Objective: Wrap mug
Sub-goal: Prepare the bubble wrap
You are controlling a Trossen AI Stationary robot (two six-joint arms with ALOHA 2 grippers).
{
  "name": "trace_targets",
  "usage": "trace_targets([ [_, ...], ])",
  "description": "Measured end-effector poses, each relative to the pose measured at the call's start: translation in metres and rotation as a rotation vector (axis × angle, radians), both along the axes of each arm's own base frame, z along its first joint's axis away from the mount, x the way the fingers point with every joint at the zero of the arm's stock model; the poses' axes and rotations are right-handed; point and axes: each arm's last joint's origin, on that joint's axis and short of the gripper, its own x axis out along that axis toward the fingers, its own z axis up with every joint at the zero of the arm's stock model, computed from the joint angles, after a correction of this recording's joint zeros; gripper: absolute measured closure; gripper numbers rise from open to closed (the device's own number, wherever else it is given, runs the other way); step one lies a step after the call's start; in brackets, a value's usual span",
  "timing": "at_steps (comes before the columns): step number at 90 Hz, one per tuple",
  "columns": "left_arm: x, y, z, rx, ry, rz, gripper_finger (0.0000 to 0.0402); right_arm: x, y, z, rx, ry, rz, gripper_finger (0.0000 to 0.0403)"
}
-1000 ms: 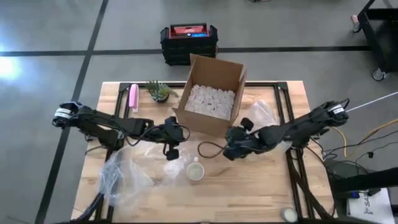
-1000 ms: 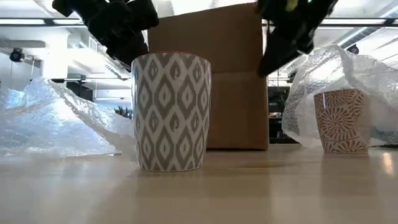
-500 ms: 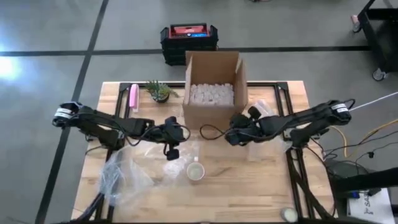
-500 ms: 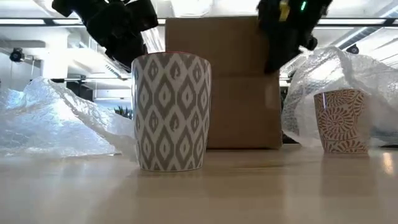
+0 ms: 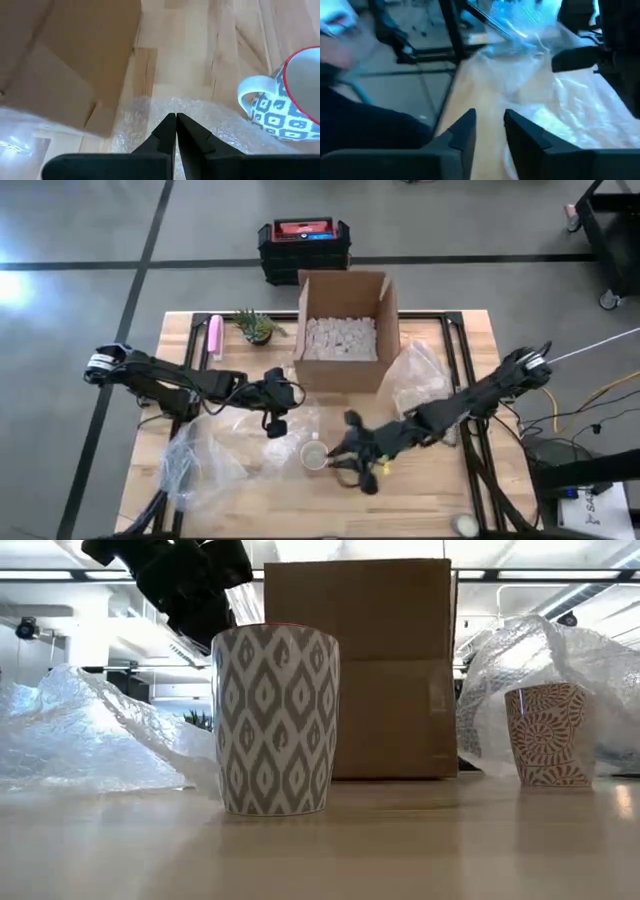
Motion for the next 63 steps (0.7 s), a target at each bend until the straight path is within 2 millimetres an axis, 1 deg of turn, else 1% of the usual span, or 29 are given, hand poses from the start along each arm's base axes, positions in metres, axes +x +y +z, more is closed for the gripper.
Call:
trace_targets([
  [7,0.000,0.000,0.000,-0.007,0.007,-0.007,0.0402,0.016,0.000,-0.009,-0.107,0.122,-0.043,0.0253],
  [15,-0.001,-0.001,-0.001,-0.027,0.015,-0.028,0.0402,0.034,-0.005,-0.017,-0.189,0.296,-0.066,0.0225],
  [24,-0.002,-0.002,-0.002,-0.039,0.032,-0.044,0.0402,0.050,-0.015,-0.028,-0.220,0.450,-0.127,0.0209],
  [30,-0.003,-0.002,-0.002,-0.039,0.041,-0.044,0.0402,0.062,-0.020,-0.034,-0.220,0.501,-0.160,0.0205],
  [39,-0.004,-0.002,-0.002,-0.038,0.048,-0.044,0.0402,0.073,-0.025,-0.049,-0.241,0.585,-0.173,0.0206],
  [50,-0.006,-0.002,-0.004,-0.035,0.075,-0.043,0.0402,0.084,-0.031,-0.065,-0.239,0.668,-0.159,0.0220],
  [57,-0.007,-0.001,-0.005,-0.033,0.096,-0.043,0.0402,0.091,-0.032,-0.070,-0.228,0.675,-0.139,0.0238],
  [63,-0.008,-0.001,-0.006,-0.032,0.102,-0.042,0.0402,0.093,-0.032,-0.073,-0.230,0.684,-0.129,0.0265],
])
